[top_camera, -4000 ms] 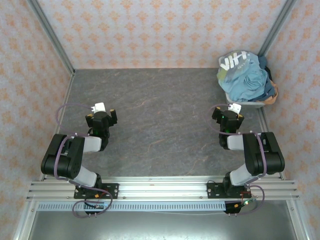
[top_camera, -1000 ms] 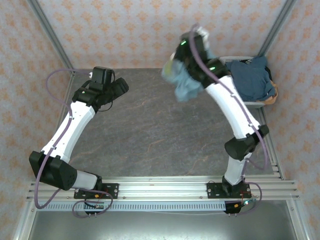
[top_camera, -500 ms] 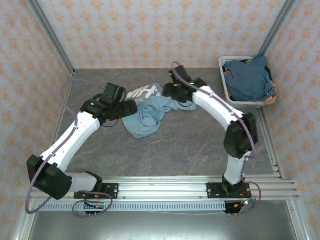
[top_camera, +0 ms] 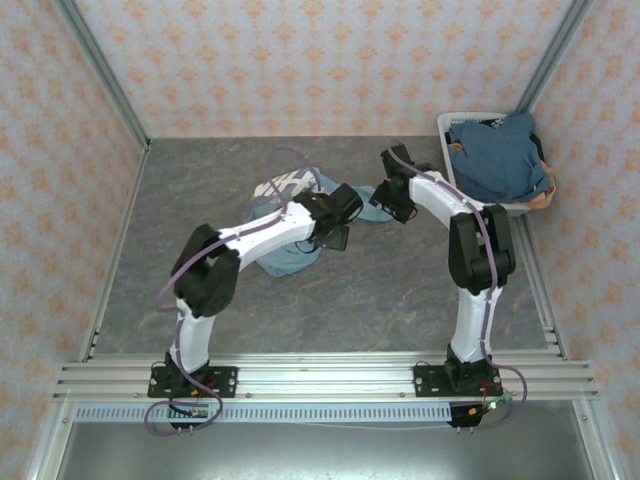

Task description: Fold and stack the t-shirts

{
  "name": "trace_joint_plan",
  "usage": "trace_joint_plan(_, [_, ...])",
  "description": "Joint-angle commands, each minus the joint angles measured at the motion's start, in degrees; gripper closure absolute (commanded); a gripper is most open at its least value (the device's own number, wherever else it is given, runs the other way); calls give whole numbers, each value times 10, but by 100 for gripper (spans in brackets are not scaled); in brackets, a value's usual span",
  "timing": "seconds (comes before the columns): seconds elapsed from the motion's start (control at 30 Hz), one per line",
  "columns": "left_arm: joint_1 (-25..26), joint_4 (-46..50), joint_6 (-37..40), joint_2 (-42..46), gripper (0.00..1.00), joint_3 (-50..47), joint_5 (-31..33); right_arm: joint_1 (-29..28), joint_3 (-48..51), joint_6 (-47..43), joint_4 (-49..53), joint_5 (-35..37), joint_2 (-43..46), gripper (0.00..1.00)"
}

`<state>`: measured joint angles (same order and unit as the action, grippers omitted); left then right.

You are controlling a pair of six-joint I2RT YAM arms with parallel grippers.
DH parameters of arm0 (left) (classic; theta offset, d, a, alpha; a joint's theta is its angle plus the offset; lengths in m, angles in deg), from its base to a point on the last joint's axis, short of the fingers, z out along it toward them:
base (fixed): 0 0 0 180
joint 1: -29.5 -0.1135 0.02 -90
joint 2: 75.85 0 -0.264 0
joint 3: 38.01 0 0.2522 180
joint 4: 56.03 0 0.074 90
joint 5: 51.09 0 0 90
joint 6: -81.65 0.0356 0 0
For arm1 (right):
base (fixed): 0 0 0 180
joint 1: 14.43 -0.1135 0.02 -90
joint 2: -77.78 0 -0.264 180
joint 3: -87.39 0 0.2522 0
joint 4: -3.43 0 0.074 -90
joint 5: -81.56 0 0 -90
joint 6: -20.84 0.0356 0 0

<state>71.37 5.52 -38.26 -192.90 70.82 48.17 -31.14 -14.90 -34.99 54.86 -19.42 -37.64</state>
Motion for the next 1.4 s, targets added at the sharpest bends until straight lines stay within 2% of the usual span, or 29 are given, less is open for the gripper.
trace_joint_plan(0.0, [-12, 52, 6, -41, 17, 42, 98, 2, -27, 21, 10, -6, -25, 37])
trace_joint_plan(0.07, [-17, 60, 0, -66, 19, 63, 121, 2, -35, 27, 9, -8, -38, 37])
trace_joint_plan(0.2, [-36, 52, -4, -94, 24, 80, 125, 3, -52, 34, 10, -12, -65, 42])
trace_joint_plan(0.3, [-50, 53, -4, -118, 31, 97, 125, 3, -60, 45, 13, -15, -81, 49])
trace_joint_plan(0.33, [-54, 52, -3, -124, 36, 103, 125, 3, -60, 47, 11, -14, -82, 54])
trace_joint_plan(0.37, [-59, 48, -3, -127, 48, 106, 122, 3, -59, 50, 7, -12, -81, 61])
trace_joint_plan(0.43, [-67, 41, -4, -122, 91, 107, 121, 3, -55, 54, 1, -2, -71, 82])
trace_joint_plan(0.47, [-69, 37, -3, -112, 100, 105, 128, 3, -52, 55, -3, 5, -62, 92])
trace_joint_plan(0.5, [-70, 29, -3, -97, 100, 99, 133, 4, -48, 56, -8, 14, -48, 99])
trace_joint_plan(0.53, [-71, 21, -3, -77, 100, 93, 135, 3, -45, 57, -11, 25, -33, 100])
trace_joint_plan(0.83, [-91, 4, 2, 115, 100, 53, 108, 5, -100, 44, 18, 105, 100, 100])
trace_joint_plan(1.13, [-127, -33, 18, 290, 100, 27, 77, 9, -209, 6, 34, 131, 195, 100])
trace_joint_plan(1.37, [-127, -59, 22, 438, 100, -17, 57, 10, -210, -26, 22, 151, 315, 100])
